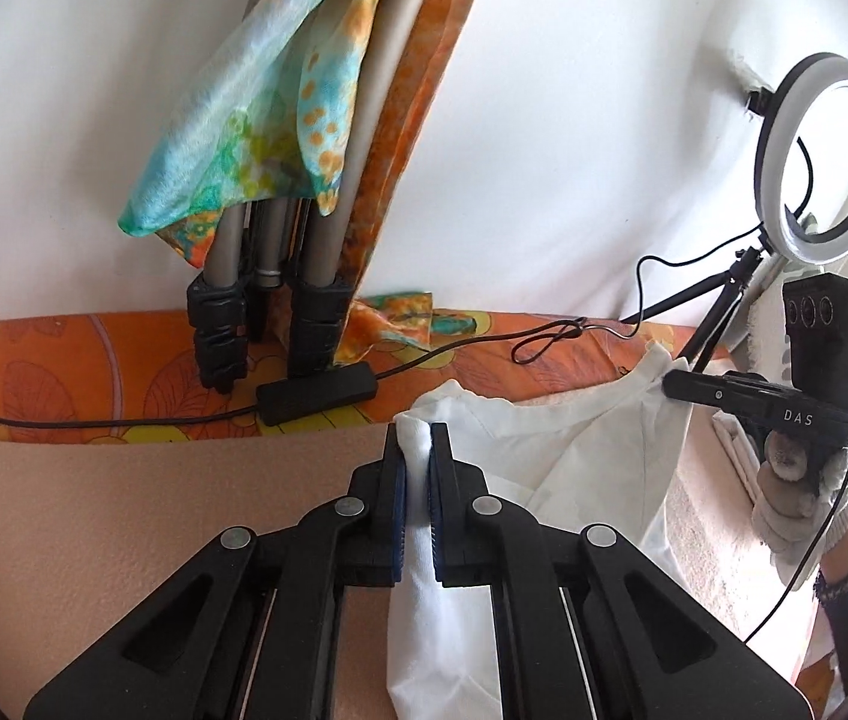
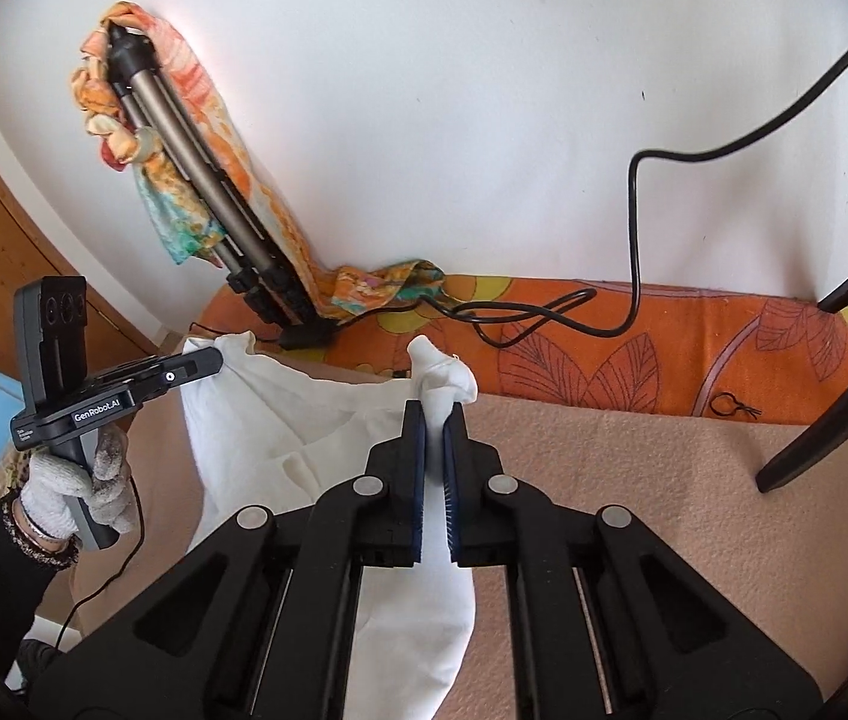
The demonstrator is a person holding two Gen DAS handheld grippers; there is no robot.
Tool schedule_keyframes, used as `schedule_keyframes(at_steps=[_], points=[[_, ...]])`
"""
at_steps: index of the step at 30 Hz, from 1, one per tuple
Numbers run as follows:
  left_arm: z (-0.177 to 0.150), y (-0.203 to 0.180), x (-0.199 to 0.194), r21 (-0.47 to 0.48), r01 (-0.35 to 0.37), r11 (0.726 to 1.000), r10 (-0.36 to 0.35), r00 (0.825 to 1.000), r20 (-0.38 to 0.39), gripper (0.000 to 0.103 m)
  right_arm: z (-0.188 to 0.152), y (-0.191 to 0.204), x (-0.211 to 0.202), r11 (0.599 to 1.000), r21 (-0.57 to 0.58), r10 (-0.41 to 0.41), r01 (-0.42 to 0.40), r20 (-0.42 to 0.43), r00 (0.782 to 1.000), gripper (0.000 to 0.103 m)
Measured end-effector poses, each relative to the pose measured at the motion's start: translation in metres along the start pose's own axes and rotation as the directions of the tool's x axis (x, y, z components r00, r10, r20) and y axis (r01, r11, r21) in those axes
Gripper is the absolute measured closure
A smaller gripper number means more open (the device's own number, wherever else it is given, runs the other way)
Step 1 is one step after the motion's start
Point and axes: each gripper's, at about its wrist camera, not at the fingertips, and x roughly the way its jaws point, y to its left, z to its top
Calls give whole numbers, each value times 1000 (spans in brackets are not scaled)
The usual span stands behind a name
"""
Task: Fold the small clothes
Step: 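Lift the collar end and fold it over the hem with both tools, then open both tools and release the folded shirt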
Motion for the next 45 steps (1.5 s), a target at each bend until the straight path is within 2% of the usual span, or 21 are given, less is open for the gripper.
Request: schedule_keyframes(at_steps=[9, 15, 21, 26, 31, 36, 39, 43, 44, 45], points=[[-22, -43, -71, 65, -20, 998, 17, 999, 43, 98, -30, 56, -68, 997, -74, -20, 22, 18, 1000, 97], [-67, -67, -115, 105, -21, 994, 15, 998, 64, 98, -76, 88, -102, 996, -89, -11, 13, 20, 1000, 97], [-132, -95, -150, 151, -17, 988, 8, 998, 55, 98, -139, 109, -134, 995, -100, -13, 15, 20, 1000, 97], [-188, -109, -156, 205, -18, 979, 20, 1000, -7, 98, -197, 112, -140, 996, -86, -16, 16, 1, 1000, 97], [-222, -112, -157, 225, -27, 974, 35, 999, -31, 98, -238, 116, -141, 995, -90, -33, 33, 1, 999, 97], [-242, -117, -159, 258, -41, 965, 52, 998, -37, 98, -263, 125, -145, 978, -175, -116, 117, 17, 993, 97], [-252, -122, -165, 291, -24, 956, 45, 997, -63, 96, -276, 133, -149, 960, -227, -168, 166, 13, 986, 97], [-266, -125, -181, 347, -40, 937, 74, 994, -85, 93, -295, 139, -166, 947, -264, -192, 185, -2, 981, 97], [-269, -123, -187, 334, -42, 942, 75, 994, -85, 83, -298, 137, -171, 953, -245, -186, 178, -8, 983, 97], [-271, -120, -192, 307, -31, 951, 60, 994, -86, 68, -299, 133, -175, 966, -205, -167, 160, -15, 986, 93]])
